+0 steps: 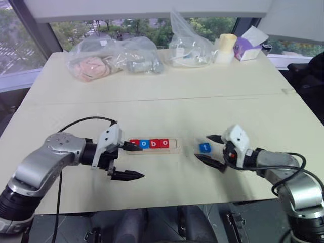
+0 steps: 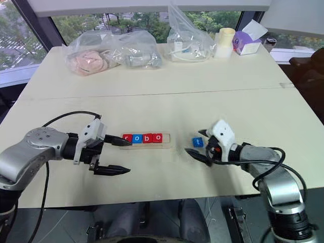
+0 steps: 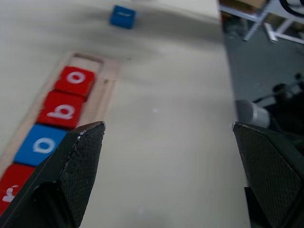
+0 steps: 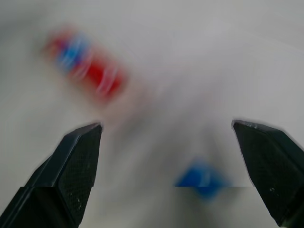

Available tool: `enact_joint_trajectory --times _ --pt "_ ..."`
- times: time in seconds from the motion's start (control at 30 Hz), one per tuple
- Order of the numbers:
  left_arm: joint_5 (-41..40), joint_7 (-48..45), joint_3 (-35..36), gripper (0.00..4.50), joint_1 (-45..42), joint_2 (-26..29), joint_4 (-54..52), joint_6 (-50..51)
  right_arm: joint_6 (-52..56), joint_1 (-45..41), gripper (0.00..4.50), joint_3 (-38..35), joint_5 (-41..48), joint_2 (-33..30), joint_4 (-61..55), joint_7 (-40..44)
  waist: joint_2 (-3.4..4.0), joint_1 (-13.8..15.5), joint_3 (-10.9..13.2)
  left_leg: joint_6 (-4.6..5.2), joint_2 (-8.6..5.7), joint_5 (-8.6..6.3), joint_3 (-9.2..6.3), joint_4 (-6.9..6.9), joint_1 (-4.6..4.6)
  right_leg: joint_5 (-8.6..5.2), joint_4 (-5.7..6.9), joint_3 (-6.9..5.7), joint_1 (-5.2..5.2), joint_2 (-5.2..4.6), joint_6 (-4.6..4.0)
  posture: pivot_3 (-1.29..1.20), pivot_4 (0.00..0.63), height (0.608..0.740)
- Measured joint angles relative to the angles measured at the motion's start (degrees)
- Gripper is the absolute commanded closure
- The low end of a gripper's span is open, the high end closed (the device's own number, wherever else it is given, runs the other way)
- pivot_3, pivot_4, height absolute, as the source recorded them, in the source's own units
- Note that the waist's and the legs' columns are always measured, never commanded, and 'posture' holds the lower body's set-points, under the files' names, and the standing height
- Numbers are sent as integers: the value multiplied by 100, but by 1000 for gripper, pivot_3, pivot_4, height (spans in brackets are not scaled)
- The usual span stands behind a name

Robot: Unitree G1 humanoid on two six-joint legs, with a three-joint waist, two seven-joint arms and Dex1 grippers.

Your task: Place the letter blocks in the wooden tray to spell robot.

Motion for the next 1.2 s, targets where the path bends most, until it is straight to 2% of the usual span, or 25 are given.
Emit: enact_joint_trajectory --times 0.17,0.53,0.57,0.6,0.77,0.97,1.2 --pt "-6 26 78 0 181 74 -112 -2 -1736 -536 35 337 -269 -329 1673 859 -1 2 1 2 7 -1 6 -6 3 2 -1 1 -3 11 -3 0 150 740" --pt "-62 320 206 0 485 133 -403 143 -3748 -1886 35 1041 -699 -366 4294 2003 -3 27 2 1 3 -1 12 3 2 19 0 7 0 12 -19 0 150 740" --pt "-63 339 207 0 491 135 -425 144 -3889 -1991 543 1098 -726 -360 4444 2110 -3 27 2 1 3 -1 12 3 3 19 1 7 -1 13 -19 0 150 740" --pt "-64 350 209 0 499 138 -440 145 -4003 -2051 853 1139 -737 -353 4545 2197 -3 28 2 1 3 -1 12 3 3 20 1 7 -1 15 -19 0 150 740" --pt "-64 375 374 0 715 285 -443 190 -4190 -2189 3307 1256 -734 -302 4686 2463 -3 25 2 1 3 -1 12 3 7 20 4 10 1 16 -19 0 150 740" --pt "-51 424 541 0 818 362 -341 169 -3567 -2233 3307 1259 -692 -224 4371 2339 -3 19 2 1 4 -1 12 2 8 20 7 13 -1 17 -19 0 150 740" --pt "-36 459 551 0 636 358 -205 104 -2252 -2966 3307 1466 -540 217 3483 2103 -4 47 1 1 5 -1 14 0 6 20 10 21 -7 23 -20 0 150 740"
